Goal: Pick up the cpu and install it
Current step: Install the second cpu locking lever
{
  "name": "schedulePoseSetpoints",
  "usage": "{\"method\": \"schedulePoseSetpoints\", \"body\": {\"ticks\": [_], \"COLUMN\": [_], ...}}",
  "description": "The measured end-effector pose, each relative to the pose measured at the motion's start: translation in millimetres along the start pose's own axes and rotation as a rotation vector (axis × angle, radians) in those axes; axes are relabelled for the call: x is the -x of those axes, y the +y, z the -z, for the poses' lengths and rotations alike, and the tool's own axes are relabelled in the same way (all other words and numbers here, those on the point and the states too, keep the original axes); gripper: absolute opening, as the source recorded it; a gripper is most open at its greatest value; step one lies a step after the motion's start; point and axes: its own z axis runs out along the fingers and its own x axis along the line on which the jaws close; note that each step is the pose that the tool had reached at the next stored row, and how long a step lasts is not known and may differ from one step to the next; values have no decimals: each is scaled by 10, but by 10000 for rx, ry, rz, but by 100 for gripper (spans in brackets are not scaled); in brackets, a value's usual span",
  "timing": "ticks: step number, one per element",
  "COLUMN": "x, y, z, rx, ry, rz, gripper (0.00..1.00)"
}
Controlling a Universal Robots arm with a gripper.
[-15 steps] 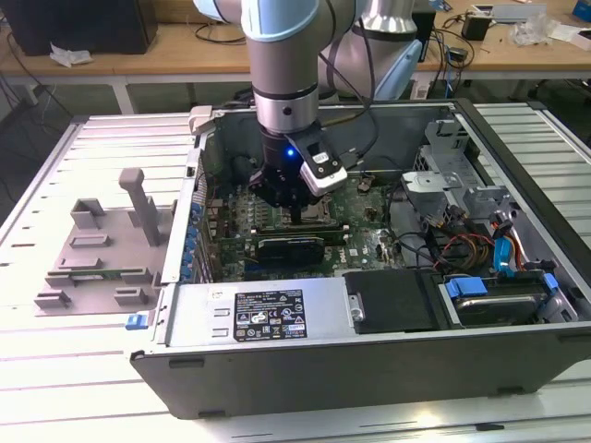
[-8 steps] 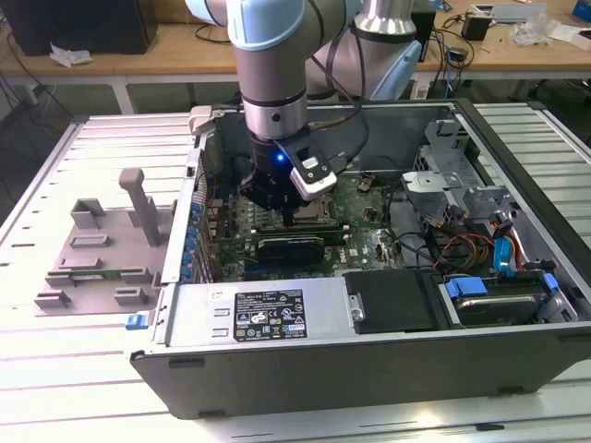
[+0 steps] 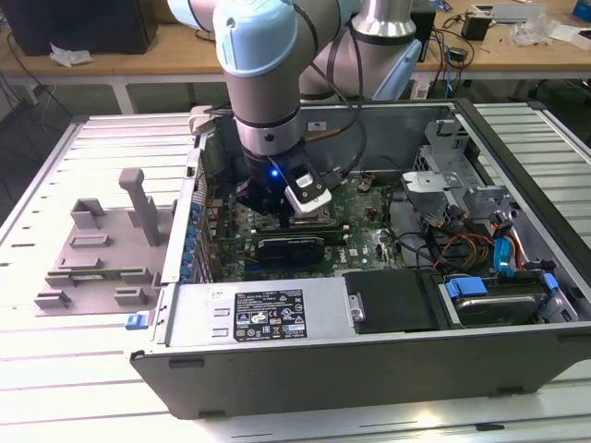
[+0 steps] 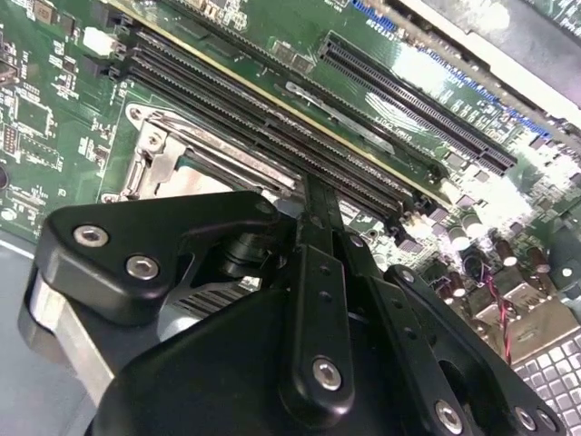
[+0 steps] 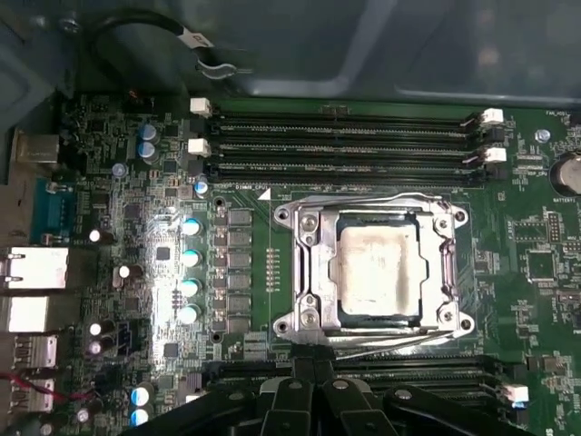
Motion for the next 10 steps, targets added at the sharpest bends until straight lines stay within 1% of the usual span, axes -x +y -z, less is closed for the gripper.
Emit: {"method": "schedulePoseSetpoints", "body": {"ticks": [1,2,3,5,6,7,9,10], "x": [-5,-8,-9,-12,-17,-26,-34,-38], "y": [-2,-5,-6,-7,-8,-8,-9,-11], "z": [-20,-35,-44,-44,-44,-46,-50,-56], "rx": [83,128,164,197,248,355,471,508], "ry": [-6,-7,-14,-17,-25,-51,-81,-90], "rz": [-10,-14,-14,-17,-20,-25,-28,-30], "gripper": [11,11,11,11,11,11,11,11]}}
